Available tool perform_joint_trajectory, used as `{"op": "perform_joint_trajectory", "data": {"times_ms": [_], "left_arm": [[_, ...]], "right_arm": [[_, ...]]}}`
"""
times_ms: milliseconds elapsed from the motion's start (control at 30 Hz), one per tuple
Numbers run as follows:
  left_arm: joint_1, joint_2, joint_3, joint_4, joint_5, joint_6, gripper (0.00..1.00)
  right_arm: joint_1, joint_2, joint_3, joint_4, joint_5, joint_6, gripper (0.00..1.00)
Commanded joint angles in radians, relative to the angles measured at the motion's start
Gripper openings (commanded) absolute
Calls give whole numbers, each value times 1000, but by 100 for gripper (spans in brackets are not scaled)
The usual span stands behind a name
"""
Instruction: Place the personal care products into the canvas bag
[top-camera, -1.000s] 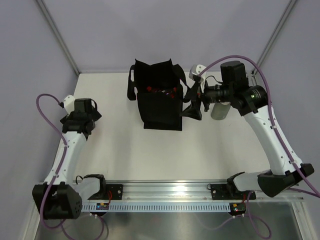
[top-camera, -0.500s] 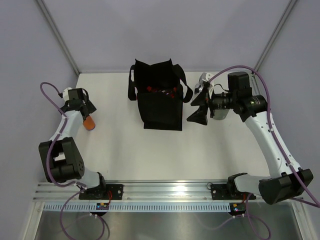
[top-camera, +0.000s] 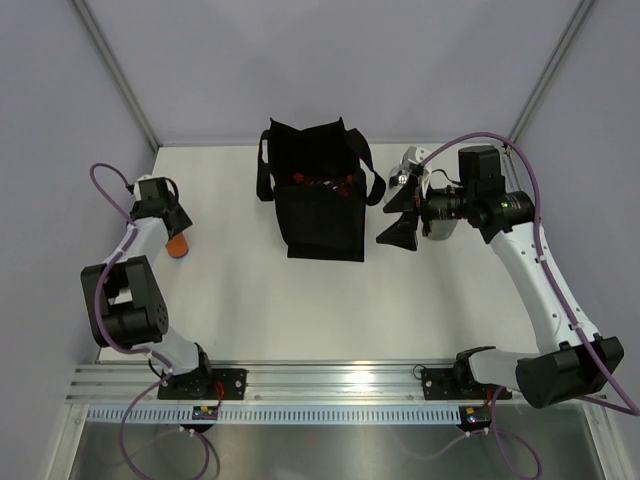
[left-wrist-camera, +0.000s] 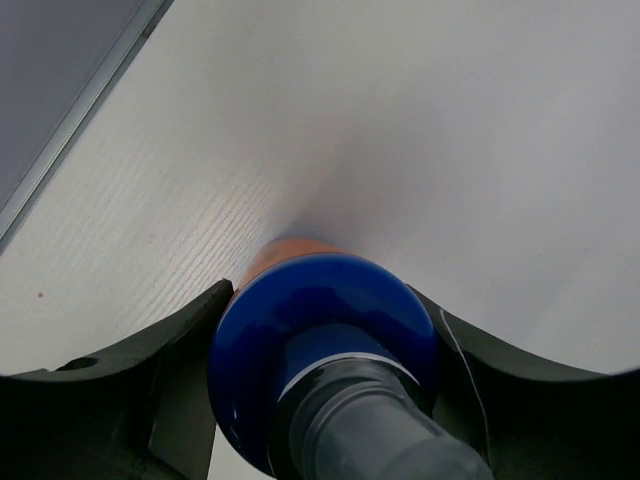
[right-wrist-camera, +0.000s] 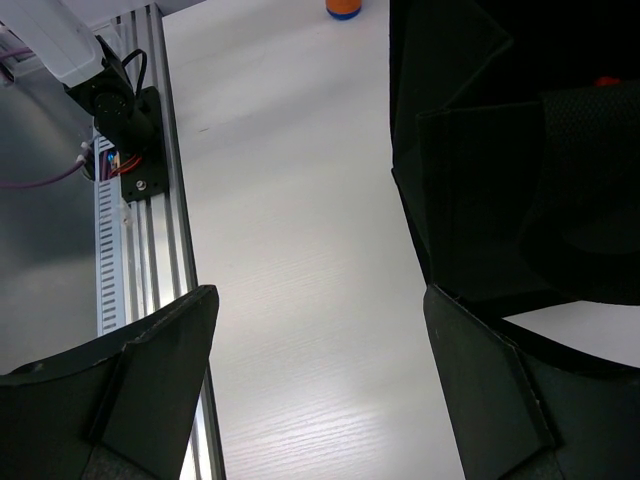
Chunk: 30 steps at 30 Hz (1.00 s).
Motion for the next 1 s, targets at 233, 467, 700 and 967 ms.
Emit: {"op": "perform_joint_trajectory", "data": {"times_ms": [233, 467, 700, 967], "left_arm": [[-15, -234, -61, 216, 362, 56, 0], [-348, -516, -81, 216, 300, 26, 0], [-541, -619, 95, 195, 177, 32, 0], [-674, -397, 405, 189, 218, 83, 0]], "right_arm": [[-7, 29, 0, -3, -15, -55, 93], [-16, 29, -9, -9, -1, -76, 93], [-47, 35, -12, -13, -4, -80, 93], [-81, 46, -18, -10, -16, -75, 93]]}}
